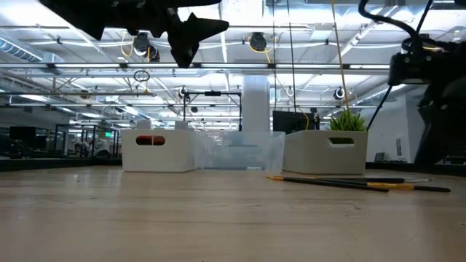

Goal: Pick & Place Paint Supplies
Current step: Put the silver paint brush in the transparent bin

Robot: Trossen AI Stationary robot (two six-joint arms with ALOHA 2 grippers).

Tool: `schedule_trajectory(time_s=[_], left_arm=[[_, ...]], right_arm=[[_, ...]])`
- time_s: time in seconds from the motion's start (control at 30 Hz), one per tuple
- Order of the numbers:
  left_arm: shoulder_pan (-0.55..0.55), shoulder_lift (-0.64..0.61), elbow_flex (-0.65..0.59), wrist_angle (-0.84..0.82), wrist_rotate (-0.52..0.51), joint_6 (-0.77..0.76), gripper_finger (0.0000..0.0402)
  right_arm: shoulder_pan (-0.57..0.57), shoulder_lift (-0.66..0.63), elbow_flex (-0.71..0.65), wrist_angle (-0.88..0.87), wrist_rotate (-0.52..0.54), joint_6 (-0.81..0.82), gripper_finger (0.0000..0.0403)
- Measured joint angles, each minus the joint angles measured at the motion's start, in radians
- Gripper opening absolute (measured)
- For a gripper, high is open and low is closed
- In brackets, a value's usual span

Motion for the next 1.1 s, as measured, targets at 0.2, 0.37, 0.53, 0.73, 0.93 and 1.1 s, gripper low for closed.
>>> schedule_trajectory(time_s=[0.2,0.37,0.53,0.73,0.93,1.1], left_arm=[[-0.01,0.0,0.0,0.0,-0.055,0.001,0.0191],[-0.01,0.0,0.0,0.0,-0.057,0.009,0.0191],[-0.01,0.0,0.0,-0.001,-0.058,0.009,0.0191],[-0.01,0.0,0.0,0.0,-0.058,0.009,0.0191],[-0.027,0.008,0.0,-0.003,-0.065,0.002,0.0191],[-0.112,0.07,0.004,0.001,-0.13,0.056,0.0191]], right_arm=[[0.0,0.0,-0.013,-0.028,0.007,0.042,0.0],[-0.002,0.0,-0.054,-0.01,0.031,0.055,0.0],[-0.002,0.0,-0.098,0.05,0.014,0.065,0.0],[-0.007,-0.001,-0.108,0.077,-0.001,0.062,0.0],[-0.007,-0.001,-0.108,0.088,-0.002,0.059,0.0],[-0.007,0.0,-0.109,0.092,-0.002,0.059,0.0]])
